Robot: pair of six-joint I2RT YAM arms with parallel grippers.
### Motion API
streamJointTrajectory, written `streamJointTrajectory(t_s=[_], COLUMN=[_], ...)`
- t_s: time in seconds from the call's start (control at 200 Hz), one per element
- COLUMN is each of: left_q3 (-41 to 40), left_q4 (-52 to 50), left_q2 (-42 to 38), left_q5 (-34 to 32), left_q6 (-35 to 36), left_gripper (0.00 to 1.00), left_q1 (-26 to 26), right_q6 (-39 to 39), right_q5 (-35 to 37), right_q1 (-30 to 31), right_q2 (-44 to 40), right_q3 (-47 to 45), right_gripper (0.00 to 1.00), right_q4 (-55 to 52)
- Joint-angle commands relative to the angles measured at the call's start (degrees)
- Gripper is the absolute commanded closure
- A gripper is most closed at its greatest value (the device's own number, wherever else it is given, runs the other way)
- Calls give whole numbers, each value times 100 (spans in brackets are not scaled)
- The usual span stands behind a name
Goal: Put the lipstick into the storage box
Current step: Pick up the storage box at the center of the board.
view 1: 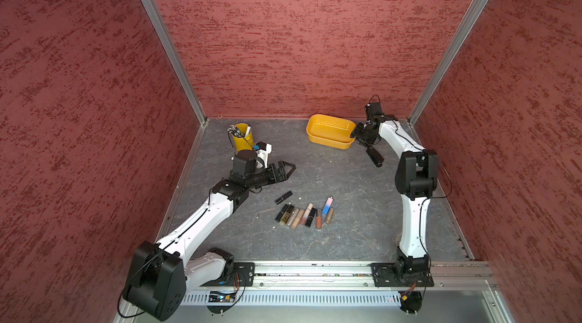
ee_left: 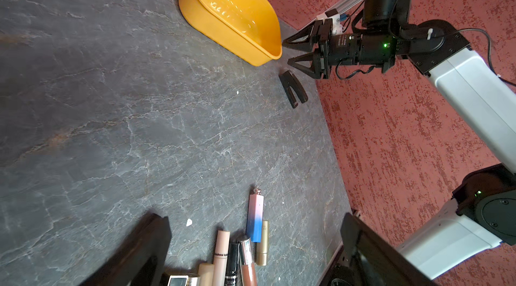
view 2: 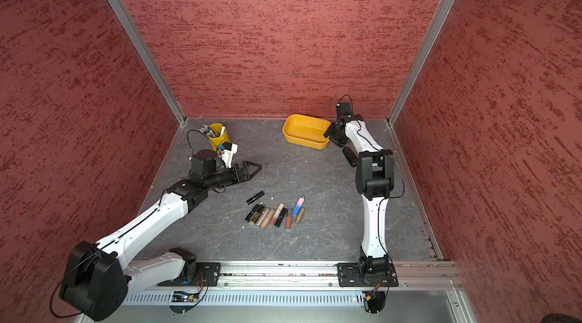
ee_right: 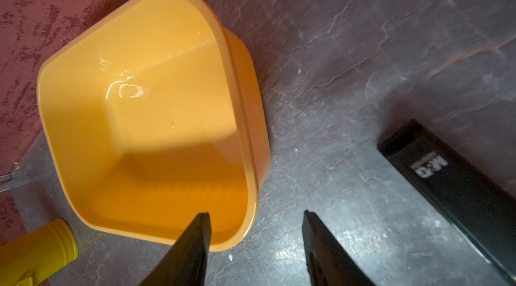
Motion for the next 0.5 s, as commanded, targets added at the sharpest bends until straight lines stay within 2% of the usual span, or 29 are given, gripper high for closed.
streamJointTrajectory(t_s=[0.0, 0.23, 0.491], left_q3=[-93, -132, -155], left_q4=[-96, -184, -231], left_q2=[-129, -225, -320], left_q5=[-30, -60, -79], left_q6=[79, 97, 97], left_gripper=[0, 0, 0], left_q1=[-48, -67, -76], right_q6=[52, -83, -185], right_q5=[372, 684, 860], right_q1=[71, 222, 261], right_q2=[239, 576, 646], right_q3=[322, 825, 910], right_gripper=[50, 66, 79], right_q4=[-191, -451, -591])
